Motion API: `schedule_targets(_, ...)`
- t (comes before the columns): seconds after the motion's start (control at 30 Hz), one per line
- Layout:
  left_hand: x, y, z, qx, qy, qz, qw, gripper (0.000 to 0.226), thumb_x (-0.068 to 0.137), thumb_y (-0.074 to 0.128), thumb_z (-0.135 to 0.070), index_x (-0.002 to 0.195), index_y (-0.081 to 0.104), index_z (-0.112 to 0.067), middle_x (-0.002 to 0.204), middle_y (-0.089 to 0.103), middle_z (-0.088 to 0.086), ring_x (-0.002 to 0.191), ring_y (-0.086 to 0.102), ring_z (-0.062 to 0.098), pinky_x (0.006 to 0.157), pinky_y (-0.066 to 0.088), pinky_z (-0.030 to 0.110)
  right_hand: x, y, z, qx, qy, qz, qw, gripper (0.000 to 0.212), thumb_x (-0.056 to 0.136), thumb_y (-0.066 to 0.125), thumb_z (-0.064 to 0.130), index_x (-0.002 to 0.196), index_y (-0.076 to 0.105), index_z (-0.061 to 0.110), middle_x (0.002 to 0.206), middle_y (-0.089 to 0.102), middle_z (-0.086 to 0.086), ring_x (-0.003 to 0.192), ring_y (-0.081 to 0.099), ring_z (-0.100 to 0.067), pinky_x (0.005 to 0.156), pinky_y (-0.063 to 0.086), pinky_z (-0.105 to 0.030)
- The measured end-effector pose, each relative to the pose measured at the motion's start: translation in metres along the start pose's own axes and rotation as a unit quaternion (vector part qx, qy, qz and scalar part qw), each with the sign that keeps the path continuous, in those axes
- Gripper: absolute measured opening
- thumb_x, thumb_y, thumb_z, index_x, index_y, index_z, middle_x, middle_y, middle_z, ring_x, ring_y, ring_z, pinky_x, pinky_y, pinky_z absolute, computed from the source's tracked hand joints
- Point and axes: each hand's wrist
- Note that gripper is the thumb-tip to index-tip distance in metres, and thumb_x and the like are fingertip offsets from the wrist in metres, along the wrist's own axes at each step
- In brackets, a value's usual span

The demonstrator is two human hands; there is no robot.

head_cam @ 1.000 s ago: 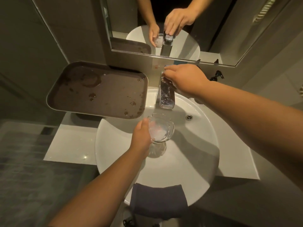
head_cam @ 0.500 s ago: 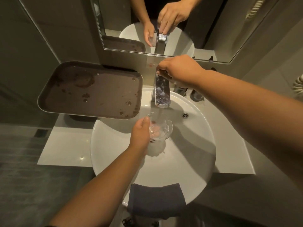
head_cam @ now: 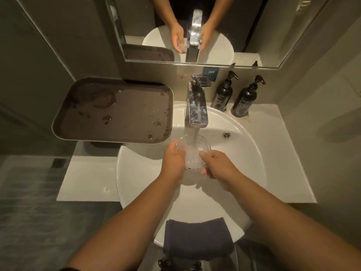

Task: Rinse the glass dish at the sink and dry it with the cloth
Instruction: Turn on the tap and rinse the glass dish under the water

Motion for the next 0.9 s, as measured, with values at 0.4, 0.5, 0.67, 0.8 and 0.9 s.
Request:
schedule_targets(0.4,0.016,-0.036,-0.012,0.488,0.038,0.098,0.867,0.017,0.087,0.053,-0.028,0.076,0.061,-0.016,0.079,0.067,0.005,0.083,0.064,0.031,0.067,0.047,0.034,-0.001,0.001,-0.006,-0.242,-0.063,-0.029,0.968,0.034,0.099,0.034,0.019,0.068,0.047,0.013,0.056,0.056,-0.005,0.045,0.051,-0.017,0.049,0.039,-0.027)
schedule_targets(0.5,0.019,-0.030,-0.025,0.608,0.151,0.083,0.775,0.025,0.098,0.044,-0.034,0.102,0.058,-0.014,0.099,0.062,0.009,0.094,0.058,0.033,0.072,0.044,0.037,0.001,-0.002,0.004,-0.218,-0.069,-0.013,0.974,0.034,0.096,0.036,0.014,0.065,0.048,0.012,0.054,0.054,-0.008,0.045,0.049,-0.020,0.049,0.037,-0.027)
schedule_targets(0.67,-0.004,-0.046,0.000,0.653,0.519,0.137,0.535,0.041,0.094,0.045,-0.044,0.113,0.065,-0.015,0.123,0.063,0.006,0.127,0.049,0.041,0.103,0.041,0.052,0.012,-0.021,0.020,-0.215,-0.081,-0.033,0.973,0.031,0.096,0.040,0.019,0.069,0.052,0.012,0.059,0.057,-0.008,0.048,0.052,-0.023,0.049,0.040,-0.029)
schedule_targets(0.8,0.012,-0.064,-0.003,0.679,0.588,0.200,0.392,0.017,0.089,0.057,-0.018,0.103,0.065,-0.015,0.106,0.066,0.006,0.110,0.059,0.031,0.100,0.043,0.046,0.013,-0.032,0.022,-0.263,-0.090,-0.010,0.960,0.029,0.097,0.040,0.017,0.071,0.053,0.013,0.067,0.055,-0.003,0.058,0.051,-0.021,0.060,0.043,-0.034)
schedule_targets(0.9,0.013,-0.056,-0.008,0.669,0.617,0.160,0.382,0.019,0.078,0.051,0.000,0.080,0.060,-0.016,0.075,0.058,0.005,0.072,0.057,0.027,0.072,0.047,0.037,0.010,-0.025,0.021,-0.212,-0.097,-0.020,0.972,0.025,0.095,0.044,0.019,0.074,0.057,0.014,0.075,0.060,-0.003,0.071,0.056,-0.023,0.069,0.048,-0.039)
Point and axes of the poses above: each hand's wrist, its own x-axis towards the middle knuckle, its own y-axis out of the palm, z = x × y
